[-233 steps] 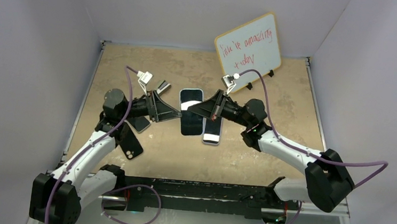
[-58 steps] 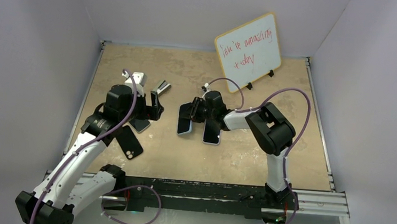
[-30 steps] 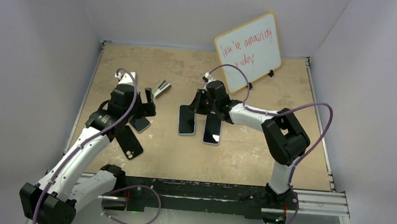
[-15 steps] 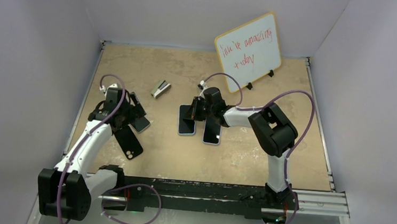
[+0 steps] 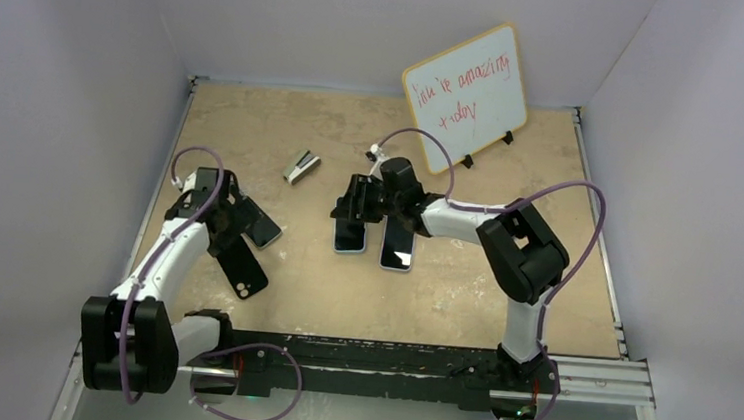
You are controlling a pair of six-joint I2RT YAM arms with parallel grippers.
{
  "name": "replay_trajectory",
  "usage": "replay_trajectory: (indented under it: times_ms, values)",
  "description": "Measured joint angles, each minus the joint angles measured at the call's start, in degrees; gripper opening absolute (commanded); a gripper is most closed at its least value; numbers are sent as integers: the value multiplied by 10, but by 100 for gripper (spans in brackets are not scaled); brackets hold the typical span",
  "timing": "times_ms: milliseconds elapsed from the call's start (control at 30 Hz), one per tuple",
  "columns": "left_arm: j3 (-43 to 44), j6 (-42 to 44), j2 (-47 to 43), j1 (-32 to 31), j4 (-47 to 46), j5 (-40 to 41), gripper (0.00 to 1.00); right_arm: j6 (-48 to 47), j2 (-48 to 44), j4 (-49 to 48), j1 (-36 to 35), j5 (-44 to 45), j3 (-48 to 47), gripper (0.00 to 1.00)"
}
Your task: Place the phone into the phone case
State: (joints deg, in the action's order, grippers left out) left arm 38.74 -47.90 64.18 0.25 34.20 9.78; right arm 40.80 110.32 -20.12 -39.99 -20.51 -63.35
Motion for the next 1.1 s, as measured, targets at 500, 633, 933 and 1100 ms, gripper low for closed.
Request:
replay_trajectory:
  times_ms: [500,633,933,1100]
  values:
    - [52,-40,116,115,-42,18,63,42,154,-3,-73,-2,-195,66]
    - [52,-35,148,122,-52,35,57,50,208,9,-84,-1,-242,65]
    - [64,25,212,132,-69,9,49,55,268,41,-99,13,-345,63]
    - [64,53,206,132,-85,1,43,67,280,41,-106,20,-361,61]
